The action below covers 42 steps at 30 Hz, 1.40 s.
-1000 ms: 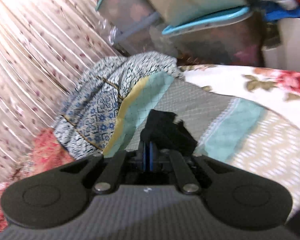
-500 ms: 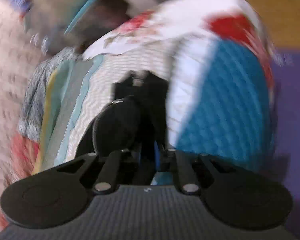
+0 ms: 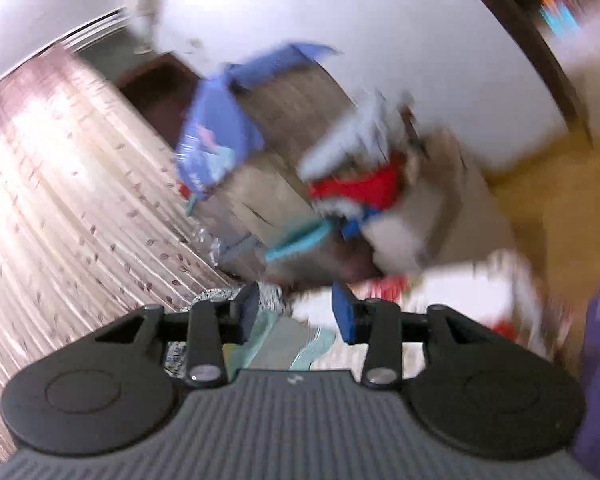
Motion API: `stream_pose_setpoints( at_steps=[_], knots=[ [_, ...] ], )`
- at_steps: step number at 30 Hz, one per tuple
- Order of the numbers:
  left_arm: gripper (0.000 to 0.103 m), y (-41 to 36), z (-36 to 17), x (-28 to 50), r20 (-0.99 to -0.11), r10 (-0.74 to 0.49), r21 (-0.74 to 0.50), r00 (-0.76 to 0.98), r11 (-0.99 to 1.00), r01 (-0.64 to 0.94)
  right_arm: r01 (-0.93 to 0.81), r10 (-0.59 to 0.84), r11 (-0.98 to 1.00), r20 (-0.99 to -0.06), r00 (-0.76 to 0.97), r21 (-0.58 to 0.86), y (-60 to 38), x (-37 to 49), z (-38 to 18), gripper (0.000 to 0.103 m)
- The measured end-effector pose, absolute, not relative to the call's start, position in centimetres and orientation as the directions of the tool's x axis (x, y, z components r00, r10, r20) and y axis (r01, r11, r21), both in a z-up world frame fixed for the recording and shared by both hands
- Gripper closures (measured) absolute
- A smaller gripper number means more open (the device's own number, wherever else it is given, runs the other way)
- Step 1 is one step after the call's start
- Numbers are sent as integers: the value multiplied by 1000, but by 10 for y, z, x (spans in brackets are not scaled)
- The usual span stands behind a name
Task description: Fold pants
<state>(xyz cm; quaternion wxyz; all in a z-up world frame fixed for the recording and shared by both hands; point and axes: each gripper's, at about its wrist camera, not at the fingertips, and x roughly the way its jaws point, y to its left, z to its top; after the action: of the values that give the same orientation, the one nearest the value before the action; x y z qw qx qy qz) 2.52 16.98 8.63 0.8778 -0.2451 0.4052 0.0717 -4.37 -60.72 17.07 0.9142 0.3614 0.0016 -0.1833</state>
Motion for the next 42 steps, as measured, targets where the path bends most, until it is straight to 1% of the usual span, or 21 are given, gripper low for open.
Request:
stream_pose_setpoints(
  at_steps=[2, 4, 5, 6, 8, 10, 14, 17, 22, 25, 26, 27, 28, 29, 32, 33, 34, 37, 38, 40, 42],
  knots=[
    [21, 183, 65, 38, -769, -110, -434, 630, 813, -388, 377, -354, 741, -153, 923, 556, -598, -45, 185, 57],
    [26, 187, 44, 47, -777, -167, -491, 607, 763, -420, 403, -354, 786, -195, 915, 468, -588, -39, 182, 55],
    [42, 186, 34, 51, -783, -191, -511, 593, 740, -437, 412, -344, 793, -228, 911, 449, -588, -36, 174, 55],
    [50, 183, 27, 55, -790, -197, -512, 580, 731, -450, 423, -331, 786, -271, 904, 451, -593, -30, 161, 55],
    [80, 171, 28, 58, -813, -143, -452, 565, 767, -456, 439, -291, 755, -351, 890, 487, -595, -20, 133, 54],
    [95, 162, 40, 53, -804, -128, -426, 580, 805, -413, 441, -233, 731, -416, 879, 520, -592, -5, 101, 55],
    [95, 164, 74, 33, -784, -78, -391, 616, 832, -393, 456, -134, 715, -536, 834, 530, -569, 34, 42, 57],
    [95, 169, 80, 20, -795, -70, -382, 602, 829, -408, 460, -127, 710, -546, 828, 532, -560, 58, 22, 56],
    [94, 166, 63, 21, -845, -51, -330, 533, 833, -444, 542, -262, 664, -519, 814, 515, -581, 81, 12, 55],
    [94, 159, 59, 24, -860, -22, -295, 509, 836, -462, 550, -241, 661, -549, 800, 511, -596, 100, 3, 56],
    [94, 156, 59, 26, -864, -10, -282, 504, 839, -465, 537, -217, 673, -559, 801, 509, -597, 105, 1, 60],
    [94, 155, 60, 26, -866, -4, -273, 500, 841, -466, 522, -189, 699, -577, 795, 489, -596, 112, 0, 77],
    [94, 153, 60, 28, -868, 2, -265, 496, 843, -468, 516, -182, 730, -599, 780, 449, -593, 114, -1, 89],
    [94, 152, 61, 29, -870, 5, -260, 493, 845, -468, 509, -186, 759, -614, 767, 405, -591, 120, 1, 90],
    [94, 146, 67, 33, -873, 19, -237, 487, 857, -458, 470, -192, 779, -557, 808, 415, -596, 119, 18, 93],
    [94, 144, 69, 34, -873, 26, -227, 487, 862, -453, 453, -200, 786, -520, 830, 421, -599, 117, 29, 94],
    [94, 142, 70, 34, -873, 32, -219, 487, 865, -450, 428, -203, 794, -477, 855, 431, -600, 113, 40, 101],
    [94, 139, 70, 36, -876, 48, -199, 480, 871, -450, 419, -280, 804, -353, 893, 422, -610, 99, 62, 101],
    [93, 138, 67, 36, -880, 50, -191, 472, 873, -449, 441, -297, 788, -362, 884, 429, -618, 98, 59, 101],
    [89, 137, 63, 36, -891, 53, -174, 452, 878, -446, 520, -309, 738, -470, 827, 430, -634, 102, 37, 98],
    [86, 138, 61, 33, -893, 53, -171, 447, 879, -445, 528, -223, 673, -539, 812, 518, -647, 95, 11, 96]
  ],
)
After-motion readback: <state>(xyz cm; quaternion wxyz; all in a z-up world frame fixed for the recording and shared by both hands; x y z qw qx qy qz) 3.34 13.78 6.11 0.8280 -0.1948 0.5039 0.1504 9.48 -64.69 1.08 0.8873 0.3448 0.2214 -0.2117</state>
